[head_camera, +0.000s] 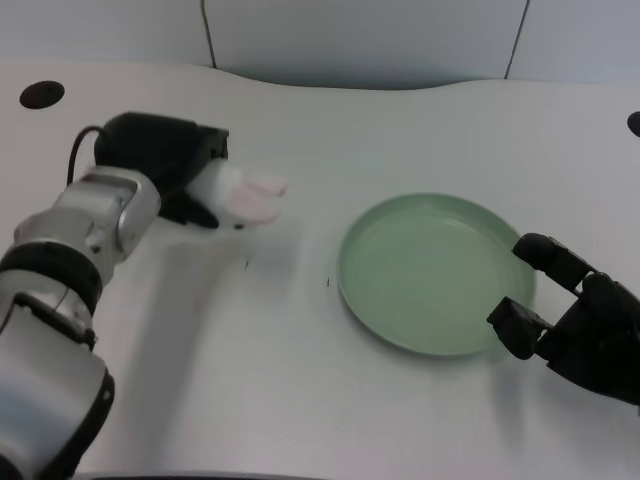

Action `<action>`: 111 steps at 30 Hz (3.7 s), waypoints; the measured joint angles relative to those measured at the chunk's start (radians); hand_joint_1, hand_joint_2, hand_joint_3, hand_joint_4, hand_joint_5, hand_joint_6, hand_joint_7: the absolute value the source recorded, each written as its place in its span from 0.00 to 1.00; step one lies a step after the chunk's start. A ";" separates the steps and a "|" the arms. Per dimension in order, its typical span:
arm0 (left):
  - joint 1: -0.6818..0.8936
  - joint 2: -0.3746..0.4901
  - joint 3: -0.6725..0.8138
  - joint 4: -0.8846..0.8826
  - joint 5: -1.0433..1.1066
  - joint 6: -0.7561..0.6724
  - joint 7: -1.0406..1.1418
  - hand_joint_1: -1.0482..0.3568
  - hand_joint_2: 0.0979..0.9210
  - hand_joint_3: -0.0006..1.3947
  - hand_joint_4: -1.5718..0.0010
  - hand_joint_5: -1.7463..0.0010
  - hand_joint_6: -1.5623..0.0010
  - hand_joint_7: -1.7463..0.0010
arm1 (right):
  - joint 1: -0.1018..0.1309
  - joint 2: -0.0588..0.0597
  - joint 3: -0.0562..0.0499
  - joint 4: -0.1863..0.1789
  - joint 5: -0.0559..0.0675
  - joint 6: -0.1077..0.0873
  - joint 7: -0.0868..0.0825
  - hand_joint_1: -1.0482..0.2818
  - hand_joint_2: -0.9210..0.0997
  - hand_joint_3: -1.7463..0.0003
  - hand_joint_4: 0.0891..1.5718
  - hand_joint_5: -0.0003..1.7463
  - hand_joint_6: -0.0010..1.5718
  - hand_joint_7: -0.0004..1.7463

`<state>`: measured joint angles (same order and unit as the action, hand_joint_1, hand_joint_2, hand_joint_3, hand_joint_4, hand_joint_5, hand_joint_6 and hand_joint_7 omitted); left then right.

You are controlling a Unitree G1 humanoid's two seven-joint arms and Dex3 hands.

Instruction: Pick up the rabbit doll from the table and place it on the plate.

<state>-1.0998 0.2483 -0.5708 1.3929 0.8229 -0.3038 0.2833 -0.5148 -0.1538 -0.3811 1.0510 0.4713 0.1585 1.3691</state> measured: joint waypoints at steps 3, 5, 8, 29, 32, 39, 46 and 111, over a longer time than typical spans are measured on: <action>-0.045 0.007 0.002 -0.001 -0.002 -0.012 0.009 0.36 1.00 0.08 0.55 0.07 0.58 0.26 | 0.000 0.000 0.001 0.000 0.000 0.005 0.000 0.24 0.00 0.81 0.30 1.00 0.35 0.70; -0.071 0.011 0.013 -0.002 -0.011 -0.032 0.021 0.34 1.00 0.09 0.52 0.02 0.61 0.10 | 0.000 0.000 0.001 0.000 0.000 0.006 -0.004 0.24 0.00 0.81 0.30 1.00 0.35 0.70; -0.108 0.018 0.028 -0.005 -0.014 -0.053 0.022 0.32 1.00 0.12 0.53 0.00 0.65 0.03 | 0.000 0.000 0.003 0.001 0.000 0.015 -0.008 0.24 0.00 0.80 0.30 1.00 0.34 0.71; -0.100 -0.299 -0.012 -0.016 -0.015 -0.188 0.039 0.27 1.00 0.11 0.49 0.00 0.63 0.00 | 0.002 0.022 0.005 -0.024 0.005 -0.003 -0.022 0.23 0.00 0.84 0.29 1.00 0.34 0.70; -0.079 -0.327 -0.028 -0.015 -0.010 -0.178 0.039 0.28 1.00 0.11 0.48 0.00 0.63 0.00 | 0.004 0.022 0.005 -0.031 0.016 0.004 -0.022 0.23 0.00 0.85 0.29 1.00 0.34 0.70; -0.058 -0.361 -0.033 -0.014 -0.014 -0.157 0.002 0.28 1.00 0.13 0.49 0.00 0.64 0.00 | 0.010 0.024 0.006 -0.041 0.020 0.003 -0.022 0.23 0.00 0.85 0.29 1.00 0.35 0.70; -0.034 -0.386 -0.043 -0.006 -0.016 -0.066 -0.124 0.16 1.00 0.39 0.87 0.72 0.79 0.83 | 0.011 0.026 0.006 -0.042 0.022 0.003 -0.022 0.23 0.00 0.85 0.30 1.00 0.36 0.68; 0.642 -0.138 1.015 -0.412 -1.296 0.239 -1.083 0.22 1.00 0.37 0.84 0.00 0.83 0.16 | -0.002 0.014 0.028 0.003 0.017 -0.003 -0.024 0.24 0.00 0.82 0.27 1.00 0.34 0.68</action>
<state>-0.4576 0.1104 0.4442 0.9809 -0.4731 -0.0649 -0.7994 -0.5169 -0.1394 -0.3529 1.0541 0.4885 0.1556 1.3447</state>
